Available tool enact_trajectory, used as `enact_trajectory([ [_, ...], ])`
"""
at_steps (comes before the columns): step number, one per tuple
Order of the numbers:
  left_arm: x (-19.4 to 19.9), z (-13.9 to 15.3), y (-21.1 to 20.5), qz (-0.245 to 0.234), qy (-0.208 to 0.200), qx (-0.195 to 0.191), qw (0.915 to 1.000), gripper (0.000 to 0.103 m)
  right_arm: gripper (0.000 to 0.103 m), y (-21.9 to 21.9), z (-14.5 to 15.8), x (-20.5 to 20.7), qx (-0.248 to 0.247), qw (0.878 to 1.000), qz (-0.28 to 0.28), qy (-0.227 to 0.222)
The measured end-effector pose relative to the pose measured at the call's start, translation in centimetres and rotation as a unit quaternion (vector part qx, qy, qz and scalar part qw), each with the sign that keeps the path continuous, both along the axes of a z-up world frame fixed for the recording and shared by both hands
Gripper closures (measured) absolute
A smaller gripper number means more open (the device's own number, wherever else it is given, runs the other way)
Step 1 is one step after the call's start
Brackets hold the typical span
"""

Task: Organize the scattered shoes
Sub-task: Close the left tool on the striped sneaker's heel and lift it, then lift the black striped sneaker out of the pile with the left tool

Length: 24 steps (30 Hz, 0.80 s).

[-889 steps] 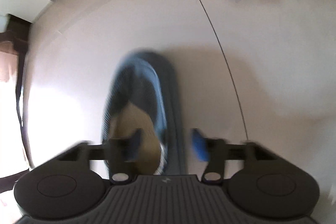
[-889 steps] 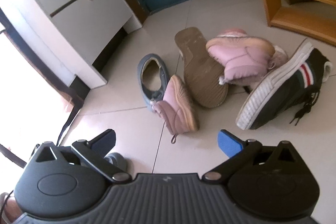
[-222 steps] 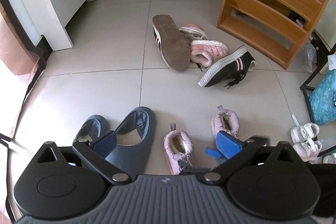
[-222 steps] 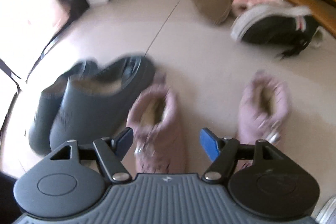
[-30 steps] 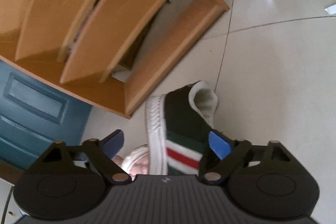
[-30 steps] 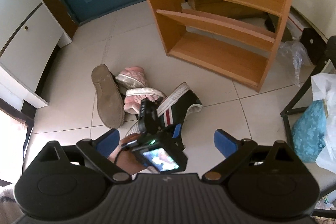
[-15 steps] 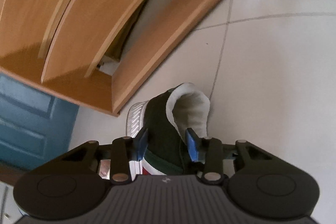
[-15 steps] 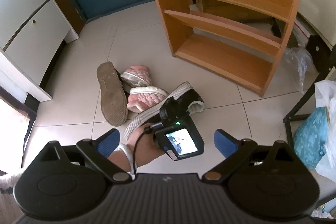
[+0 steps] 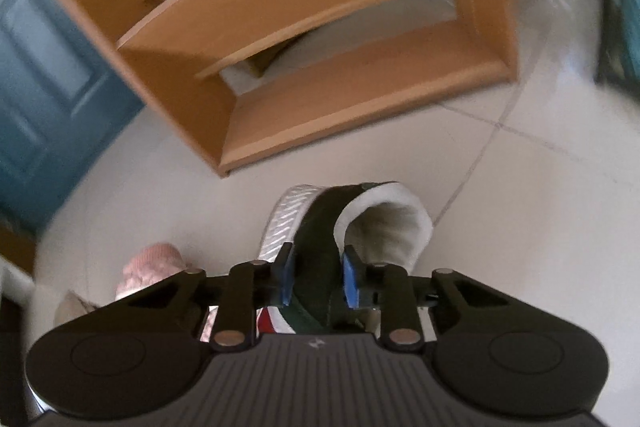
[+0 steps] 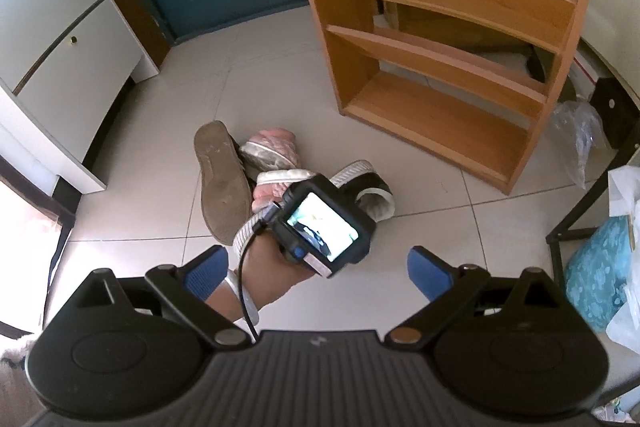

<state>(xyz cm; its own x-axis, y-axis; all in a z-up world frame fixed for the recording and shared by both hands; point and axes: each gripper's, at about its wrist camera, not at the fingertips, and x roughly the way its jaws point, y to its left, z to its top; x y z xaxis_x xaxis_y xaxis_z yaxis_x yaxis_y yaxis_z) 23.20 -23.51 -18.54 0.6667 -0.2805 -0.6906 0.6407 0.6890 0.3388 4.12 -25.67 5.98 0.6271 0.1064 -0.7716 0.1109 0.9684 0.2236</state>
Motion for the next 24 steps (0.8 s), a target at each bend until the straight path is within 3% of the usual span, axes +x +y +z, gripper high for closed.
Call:
enact_trajectory([
  [5,2.3,2.4,2.4,0.067,0.069,-0.088,0.9915,0.081,0.006,0.1,0.0,0.0,0.003,1.000,-0.002,0.000],
  [12,2.0,4.4,4.0,0.095,0.084,-0.144,0.9814,0.088,0.006,0.1,0.3,-0.1,0.006,1.000,-0.003,-0.005],
  [18,3.0,5.0,5.4,0.132,0.153,-0.198,0.9591,0.088,0.006,0.2,0.4,-0.2,0.008,1.000,-0.002,-0.006],
  [22,2.7,5.0,6.0,0.137,0.174,-0.215,0.9513,0.088,0.006,0.0,0.6,-0.2,0.012,1.000,-0.005,-0.009],
  [24,2.5,4.9,6.4,0.143,0.194,-0.234,0.9419,0.088,0.006,0.0,0.8,-0.2,0.012,1.000,-0.006,-0.012],
])
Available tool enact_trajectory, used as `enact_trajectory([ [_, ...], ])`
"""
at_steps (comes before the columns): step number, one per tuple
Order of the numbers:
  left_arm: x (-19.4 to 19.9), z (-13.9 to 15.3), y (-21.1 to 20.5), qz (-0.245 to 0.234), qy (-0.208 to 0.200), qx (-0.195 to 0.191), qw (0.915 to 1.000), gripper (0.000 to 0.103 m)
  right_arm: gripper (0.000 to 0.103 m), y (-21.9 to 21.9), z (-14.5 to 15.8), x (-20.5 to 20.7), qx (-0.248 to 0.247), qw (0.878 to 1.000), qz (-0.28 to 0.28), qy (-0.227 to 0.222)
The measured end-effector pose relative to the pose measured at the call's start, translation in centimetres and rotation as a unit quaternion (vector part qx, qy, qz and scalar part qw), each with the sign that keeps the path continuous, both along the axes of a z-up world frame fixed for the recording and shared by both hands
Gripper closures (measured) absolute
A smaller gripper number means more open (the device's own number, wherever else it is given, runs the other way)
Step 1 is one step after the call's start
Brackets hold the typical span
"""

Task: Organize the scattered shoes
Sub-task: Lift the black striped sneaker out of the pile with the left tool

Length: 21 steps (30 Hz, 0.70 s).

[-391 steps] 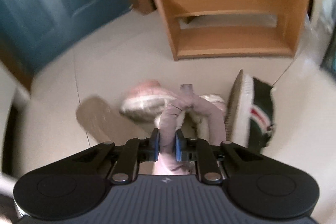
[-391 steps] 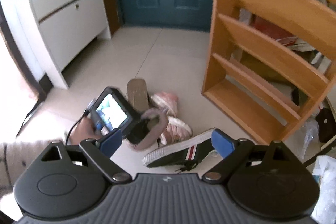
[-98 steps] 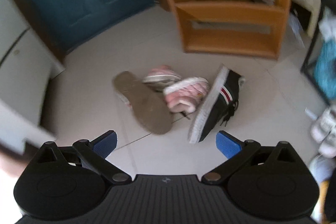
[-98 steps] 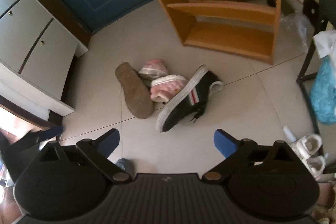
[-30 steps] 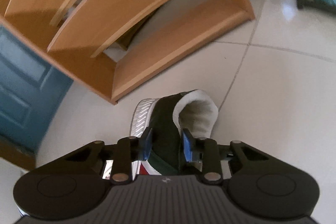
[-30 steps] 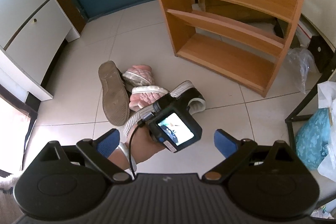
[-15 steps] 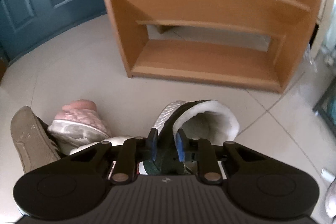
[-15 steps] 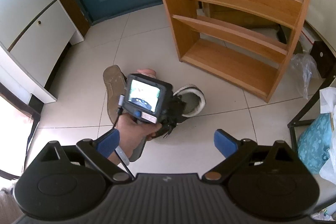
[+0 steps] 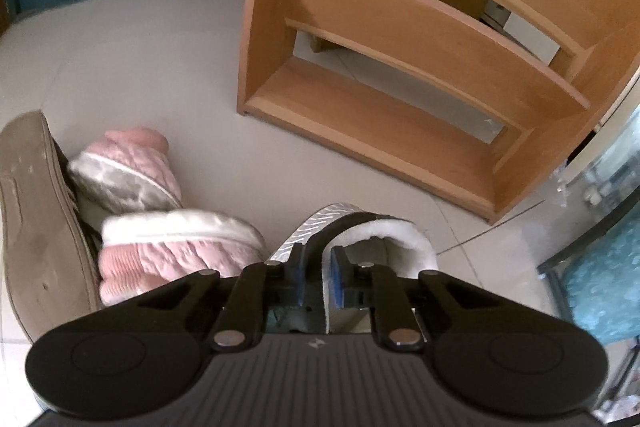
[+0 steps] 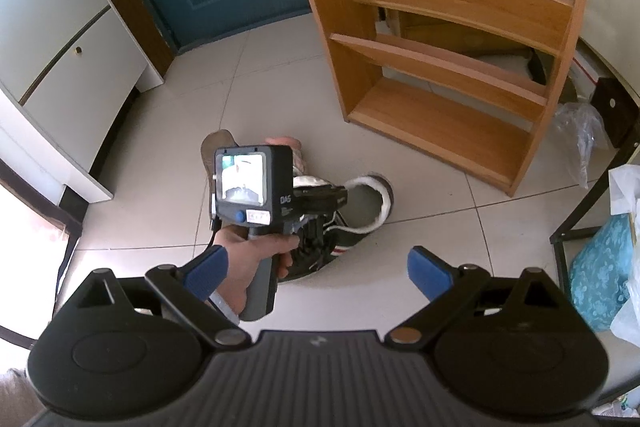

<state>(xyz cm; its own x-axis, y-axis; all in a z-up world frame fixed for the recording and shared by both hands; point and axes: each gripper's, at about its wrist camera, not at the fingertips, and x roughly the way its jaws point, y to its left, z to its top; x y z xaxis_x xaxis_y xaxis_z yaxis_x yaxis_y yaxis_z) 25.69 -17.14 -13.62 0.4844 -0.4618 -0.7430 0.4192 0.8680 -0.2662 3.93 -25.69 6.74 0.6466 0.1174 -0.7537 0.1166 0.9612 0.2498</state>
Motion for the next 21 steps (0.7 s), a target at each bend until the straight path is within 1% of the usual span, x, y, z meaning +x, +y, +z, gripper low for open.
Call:
enact_trajectory([
  [1,0.0,0.0,0.2,0.003,0.008,-0.009,0.9999,0.089,0.006,0.0,0.1,0.0,0.001,1.000,0.000,-0.001],
  [2,-0.1,0.1,0.6,0.009,0.026,-0.039,0.9989,0.103,0.006,0.0,0.2,0.1,0.001,1.000,0.000,-0.002],
  [3,-0.1,0.2,0.8,0.013,0.035,-0.055,0.9978,0.103,0.006,0.1,0.2,0.1,0.002,1.000,-0.001,-0.003],
  [4,0.0,0.5,1.0,0.019,0.054,-0.080,0.9952,0.103,0.006,0.1,0.2,0.1,0.002,1.000,0.000,-0.003],
  [5,0.1,0.7,0.9,0.016,0.060,-0.087,0.9943,0.103,0.006,0.1,0.1,0.1,0.002,1.000,0.002,-0.002],
  [6,0.2,0.9,0.6,0.008,0.052,-0.076,0.9957,0.103,0.006,0.2,0.1,0.2,0.002,1.000,0.003,-0.001],
  [8,-0.3,1.3,-0.3,-0.002,0.001,-0.015,0.9999,0.103,0.006,0.3,0.0,0.3,0.001,1.000,0.003,0.001],
  [9,-0.6,1.3,-0.6,-0.013,-0.026,0.019,0.9994,0.101,0.006,0.3,0.1,0.2,0.002,1.000,0.003,0.001],
  [10,-1.0,1.3,-0.9,-0.024,-0.052,0.054,0.9969,0.094,0.006,0.3,0.2,0.1,0.003,1.000,0.003,0.001],
  [11,-1.5,1.1,-1.3,-0.049,-0.088,0.100,0.9899,0.073,0.006,0.3,0.2,0.1,0.004,1.000,0.003,0.001],
  [12,-2.0,0.8,-1.4,-0.076,-0.118,0.138,0.9804,0.058,0.006,0.3,0.2,0.0,0.004,1.000,0.002,0.001],
  [13,-2.5,0.4,-1.5,-0.104,-0.145,0.173,0.9686,0.031,0.006,0.2,0.2,0.0,0.005,1.000,0.001,0.001],
  [14,-2.8,-0.1,-1.4,-0.121,-0.163,0.200,0.9586,0.015,0.006,0.1,0.2,0.0,0.006,1.000,0.000,0.003],
  [16,-3.4,-1.1,-1.2,-0.133,-0.188,0.243,0.9423,0.015,0.006,0.0,0.2,-0.1,0.009,1.000,-0.002,0.004],
  [17,-3.7,-2.0,-1.1,-0.142,-0.190,0.263,0.9352,0.015,0.006,-0.1,0.1,-0.1,0.011,1.000,-0.003,0.005],
  [18,-3.8,-2.8,-1.0,-0.150,-0.179,0.266,0.9352,0.015,0.006,-0.1,0.1,-0.1,0.013,1.000,-0.004,0.006],
  [21,-3.7,-4.6,-1.1,-0.152,-0.125,0.235,0.9520,0.015,0.006,-0.1,0.2,-0.1,0.014,1.000,-0.004,0.005],
])
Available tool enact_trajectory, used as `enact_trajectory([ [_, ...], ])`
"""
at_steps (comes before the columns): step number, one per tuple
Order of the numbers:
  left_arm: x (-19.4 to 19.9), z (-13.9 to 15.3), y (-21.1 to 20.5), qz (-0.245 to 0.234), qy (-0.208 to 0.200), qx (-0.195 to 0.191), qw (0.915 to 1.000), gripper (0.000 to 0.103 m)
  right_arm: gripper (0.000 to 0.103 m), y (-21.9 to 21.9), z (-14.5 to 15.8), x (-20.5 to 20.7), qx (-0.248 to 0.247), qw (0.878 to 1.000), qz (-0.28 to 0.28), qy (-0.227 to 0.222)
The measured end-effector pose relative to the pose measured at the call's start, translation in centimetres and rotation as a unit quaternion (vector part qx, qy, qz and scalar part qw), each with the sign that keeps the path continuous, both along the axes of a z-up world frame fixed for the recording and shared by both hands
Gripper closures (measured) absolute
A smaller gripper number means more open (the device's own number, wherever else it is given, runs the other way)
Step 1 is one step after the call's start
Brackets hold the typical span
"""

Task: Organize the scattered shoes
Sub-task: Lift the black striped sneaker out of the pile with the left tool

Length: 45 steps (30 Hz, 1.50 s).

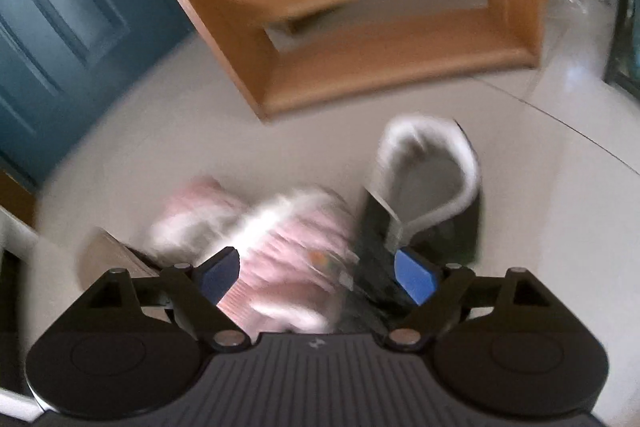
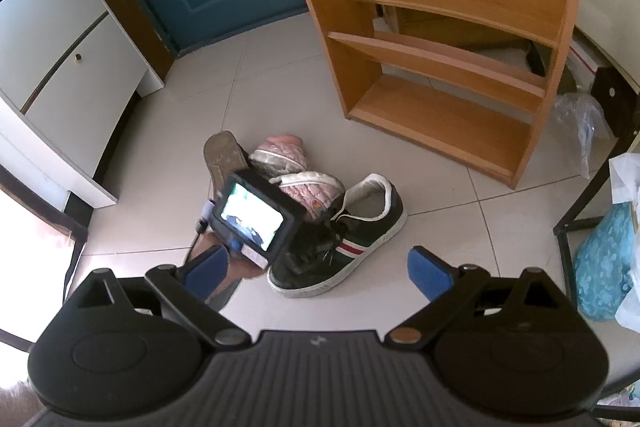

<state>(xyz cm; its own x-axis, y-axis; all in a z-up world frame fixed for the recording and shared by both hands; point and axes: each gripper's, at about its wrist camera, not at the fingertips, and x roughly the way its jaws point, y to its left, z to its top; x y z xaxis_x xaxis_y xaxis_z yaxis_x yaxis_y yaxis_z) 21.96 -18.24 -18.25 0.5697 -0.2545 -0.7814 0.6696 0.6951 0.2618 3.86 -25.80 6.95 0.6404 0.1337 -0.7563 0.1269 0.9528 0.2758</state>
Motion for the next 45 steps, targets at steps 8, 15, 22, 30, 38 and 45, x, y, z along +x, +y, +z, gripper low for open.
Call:
enact_trajectory([
  [8,-3.0,-4.1,-2.4,0.006,0.005,0.015,0.9999,0.020,0.006,0.2,-0.5,0.0,-0.001,1.000,0.000,0.008],
  [15,-1.2,-2.0,-1.4,0.011,0.031,-0.035,0.9988,0.053,0.006,0.1,-0.2,-0.2,0.005,1.000,-0.003,0.005],
  [22,-1.0,-2.1,-2.7,-0.008,0.008,-0.019,0.9998,0.056,0.006,0.0,-0.2,-0.4,0.008,1.000,-0.004,0.006],
  [30,0.0,-1.2,-1.2,0.065,0.071,-0.096,0.9907,0.091,0.006,-0.2,-0.1,-0.7,0.015,1.000,-0.009,0.006],
  [38,-0.8,0.2,-1.9,0.094,0.110,-0.137,0.9799,0.092,0.006,-0.4,0.0,-0.8,0.014,1.000,-0.013,0.005],
  [45,0.9,2.0,-2.8,0.037,0.018,-0.110,0.9931,0.037,0.006,-0.9,0.3,-1.1,0.022,1.000,-0.023,-0.002],
])
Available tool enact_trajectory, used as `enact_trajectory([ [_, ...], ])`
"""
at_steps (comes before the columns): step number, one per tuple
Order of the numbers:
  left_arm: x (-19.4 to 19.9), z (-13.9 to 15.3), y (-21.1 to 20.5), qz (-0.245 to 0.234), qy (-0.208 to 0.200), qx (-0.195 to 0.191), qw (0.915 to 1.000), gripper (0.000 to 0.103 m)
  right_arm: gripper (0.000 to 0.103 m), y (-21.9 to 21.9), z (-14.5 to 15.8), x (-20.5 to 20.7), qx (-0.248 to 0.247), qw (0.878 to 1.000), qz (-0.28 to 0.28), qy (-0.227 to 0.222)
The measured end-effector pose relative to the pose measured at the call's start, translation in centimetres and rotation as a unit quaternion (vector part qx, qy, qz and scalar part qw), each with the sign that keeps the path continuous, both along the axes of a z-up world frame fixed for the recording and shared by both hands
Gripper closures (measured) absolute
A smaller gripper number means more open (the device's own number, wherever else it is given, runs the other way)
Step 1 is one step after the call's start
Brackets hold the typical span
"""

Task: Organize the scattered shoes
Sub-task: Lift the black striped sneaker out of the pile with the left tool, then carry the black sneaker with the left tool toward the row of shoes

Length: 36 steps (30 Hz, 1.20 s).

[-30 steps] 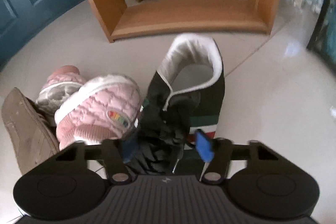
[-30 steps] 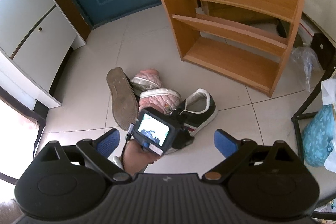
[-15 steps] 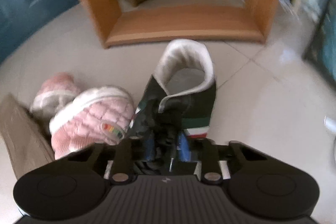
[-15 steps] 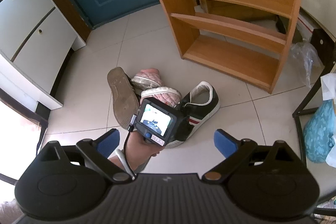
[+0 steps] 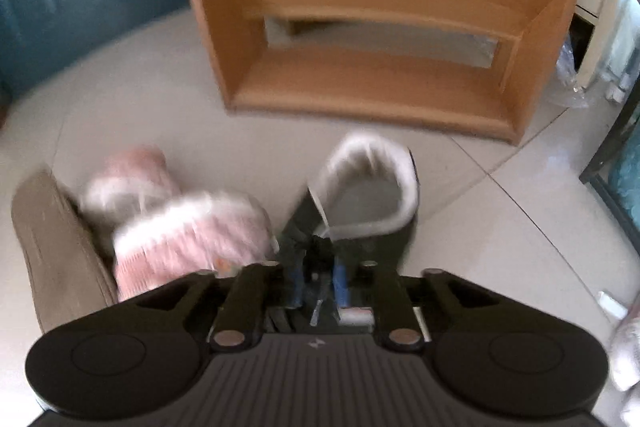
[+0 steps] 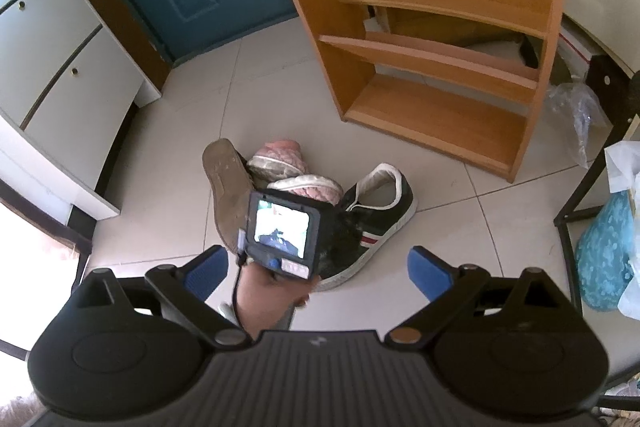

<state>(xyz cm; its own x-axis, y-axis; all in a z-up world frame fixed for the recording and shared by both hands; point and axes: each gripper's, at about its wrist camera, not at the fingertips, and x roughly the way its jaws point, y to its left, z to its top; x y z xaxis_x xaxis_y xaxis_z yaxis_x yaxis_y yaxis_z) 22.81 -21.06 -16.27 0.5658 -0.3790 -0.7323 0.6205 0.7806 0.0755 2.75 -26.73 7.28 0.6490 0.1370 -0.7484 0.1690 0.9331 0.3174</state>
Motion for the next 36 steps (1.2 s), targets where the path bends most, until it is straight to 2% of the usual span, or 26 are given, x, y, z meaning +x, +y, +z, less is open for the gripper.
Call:
enact_trajectory([
  [1,0.6,0.3,-0.1,-0.017,-0.004,-0.007,0.9998,0.020,0.006,-0.1,0.0,-0.1,0.002,1.000,-0.002,0.000],
  [2,1.0,0.4,-0.6,-0.029,-0.017,-0.008,0.9994,0.017,0.006,-0.2,0.0,-0.1,0.004,1.000,-0.003,0.000],
  [4,1.7,-0.1,-1.8,-0.029,-0.033,0.015,0.9989,0.016,0.006,-0.3,0.0,-0.1,0.010,1.000,-0.004,0.002],
  [6,2.9,-2.1,-3.7,-0.031,-0.006,0.065,0.9974,0.016,0.006,-0.3,-0.1,-0.1,0.012,1.000,-0.004,0.003],
  [8,3.1,-3.1,-4.0,-0.025,-0.014,0.066,0.9974,0.014,0.006,-0.2,-0.1,-0.1,0.009,1.000,-0.002,0.004],
  [9,3.3,-3.4,-3.6,-0.019,-0.008,0.052,0.9984,0.014,0.006,-0.3,-0.1,-0.1,0.009,1.000,-0.001,0.005],
  [10,3.7,-3.7,-3.2,-0.012,0.002,0.036,0.9993,0.015,0.006,-0.3,-0.2,-0.1,0.009,1.000,0.000,0.008],
  [11,4.6,-4.0,-2.2,0.007,0.041,0.002,0.9991,0.030,0.006,-0.4,-0.2,-0.1,0.010,1.000,0.000,0.010],
  [12,5.7,-4.4,-1.1,0.029,0.088,-0.038,0.9950,0.033,0.006,-0.5,-0.3,-0.1,0.009,1.000,0.000,0.012],
  [13,6.1,-4.5,-0.7,0.042,0.101,-0.049,0.9928,0.056,0.006,-0.6,-0.3,-0.1,0.010,1.000,-0.001,0.014],
  [14,6.2,-4.5,-0.8,0.048,0.090,-0.024,0.9945,0.066,0.006,-0.7,-0.4,-0.1,0.011,1.000,-0.001,0.015],
  [16,5.6,-4.5,-1.4,0.027,0.070,0.015,0.9971,0.066,0.006,-0.9,-0.4,0.0,0.016,1.000,-0.005,0.015],
  [22,3.8,-5.4,-3.5,0.006,0.036,0.070,0.9969,0.062,0.006,-1.0,-0.2,0.0,0.017,1.000,-0.004,0.012],
  [29,4.4,-5.3,-2.4,0.072,0.106,0.038,0.9910,0.068,0.006,-1.2,0.0,0.1,0.023,1.000,-0.006,0.013],
  [33,3.3,-5.4,-3.3,0.103,0.139,0.072,0.9823,0.069,0.006,-1.5,1.4,-0.3,0.031,0.999,-0.013,-0.011],
  [36,2.3,-5.2,-3.4,0.133,0.168,0.075,0.9740,0.070,0.006,-1.8,2.5,-0.6,0.034,0.999,-0.019,-0.029],
])
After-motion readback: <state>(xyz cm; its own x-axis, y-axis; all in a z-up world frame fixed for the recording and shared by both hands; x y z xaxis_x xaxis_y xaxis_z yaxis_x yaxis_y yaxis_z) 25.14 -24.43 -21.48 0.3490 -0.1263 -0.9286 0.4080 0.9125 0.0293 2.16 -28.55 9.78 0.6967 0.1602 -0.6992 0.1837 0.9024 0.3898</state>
